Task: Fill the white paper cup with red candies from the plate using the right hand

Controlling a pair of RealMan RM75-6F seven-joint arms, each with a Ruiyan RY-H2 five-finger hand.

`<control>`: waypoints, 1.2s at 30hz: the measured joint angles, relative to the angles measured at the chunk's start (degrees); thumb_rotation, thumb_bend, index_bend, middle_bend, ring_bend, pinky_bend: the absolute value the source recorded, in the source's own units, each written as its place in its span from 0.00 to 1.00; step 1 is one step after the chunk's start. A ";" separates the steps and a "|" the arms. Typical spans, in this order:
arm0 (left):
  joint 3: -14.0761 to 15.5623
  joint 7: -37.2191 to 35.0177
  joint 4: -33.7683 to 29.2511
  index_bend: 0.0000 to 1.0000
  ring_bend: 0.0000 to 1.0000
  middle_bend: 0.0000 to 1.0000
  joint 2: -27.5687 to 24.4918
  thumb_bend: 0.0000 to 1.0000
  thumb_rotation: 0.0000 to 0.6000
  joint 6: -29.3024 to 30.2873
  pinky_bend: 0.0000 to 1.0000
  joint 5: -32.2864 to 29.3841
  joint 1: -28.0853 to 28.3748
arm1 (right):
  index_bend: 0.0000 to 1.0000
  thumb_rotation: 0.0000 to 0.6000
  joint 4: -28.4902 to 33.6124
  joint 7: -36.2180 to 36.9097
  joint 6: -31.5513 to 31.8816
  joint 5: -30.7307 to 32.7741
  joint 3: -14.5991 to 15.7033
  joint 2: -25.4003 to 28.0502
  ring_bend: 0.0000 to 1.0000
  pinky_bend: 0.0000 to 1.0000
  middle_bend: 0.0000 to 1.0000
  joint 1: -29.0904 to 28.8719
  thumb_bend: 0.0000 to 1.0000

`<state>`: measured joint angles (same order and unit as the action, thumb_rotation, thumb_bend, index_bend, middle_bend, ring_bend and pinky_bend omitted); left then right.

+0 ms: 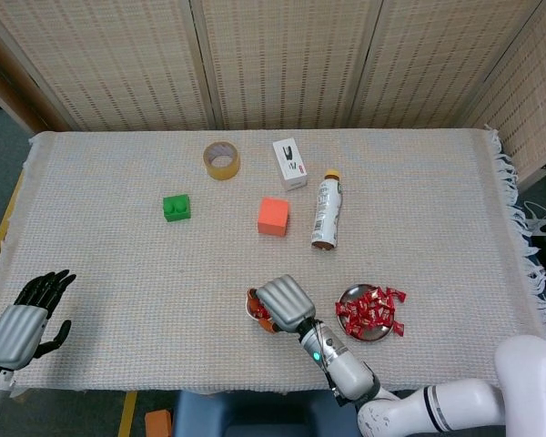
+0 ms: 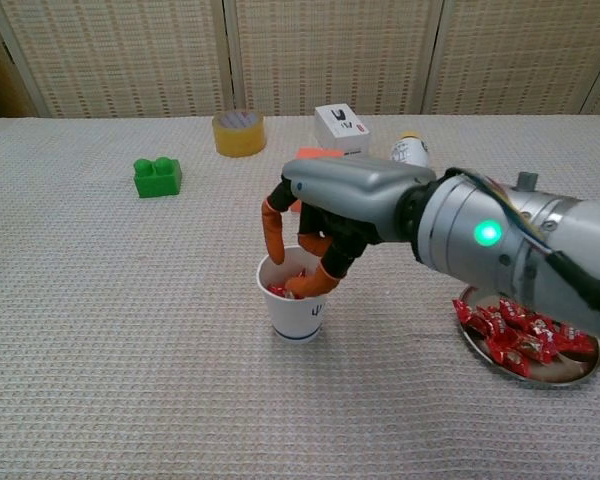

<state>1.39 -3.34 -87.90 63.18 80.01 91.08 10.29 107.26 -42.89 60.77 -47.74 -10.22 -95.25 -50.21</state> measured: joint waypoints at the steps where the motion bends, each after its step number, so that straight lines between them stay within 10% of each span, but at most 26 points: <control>1: 0.02 -0.10 -0.01 0.00 0.01 0.00 -0.04 0.48 1.00 -0.10 0.09 -0.03 0.01 | 0.45 1.00 -0.83 -0.40 -0.05 0.64 -0.24 -0.88 0.90 1.00 0.93 -0.66 0.22; 15: 0.01 -0.59 0.15 0.00 0.01 0.00 -0.31 0.48 1.00 0.93 0.09 0.13 -0.46 | 0.15 1.00 0.53 2.10 5.23 -6.40 2.75 2.99 0.85 1.00 0.93 2.02 0.22; 36: 0.75 3.02 -0.63 0.00 0.01 0.00 0.76 0.48 1.00 -0.01 0.09 1.26 -0.06 | 0.36 1.00 -8.31 19.67 10.40 -19.09 20.22 21.75 0.83 1.00 0.92 22.11 0.21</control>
<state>2.14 -0.32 -88.53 63.94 80.00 92.34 10.23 98.95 -23.22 71.18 -66.83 9.99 -73.49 -28.10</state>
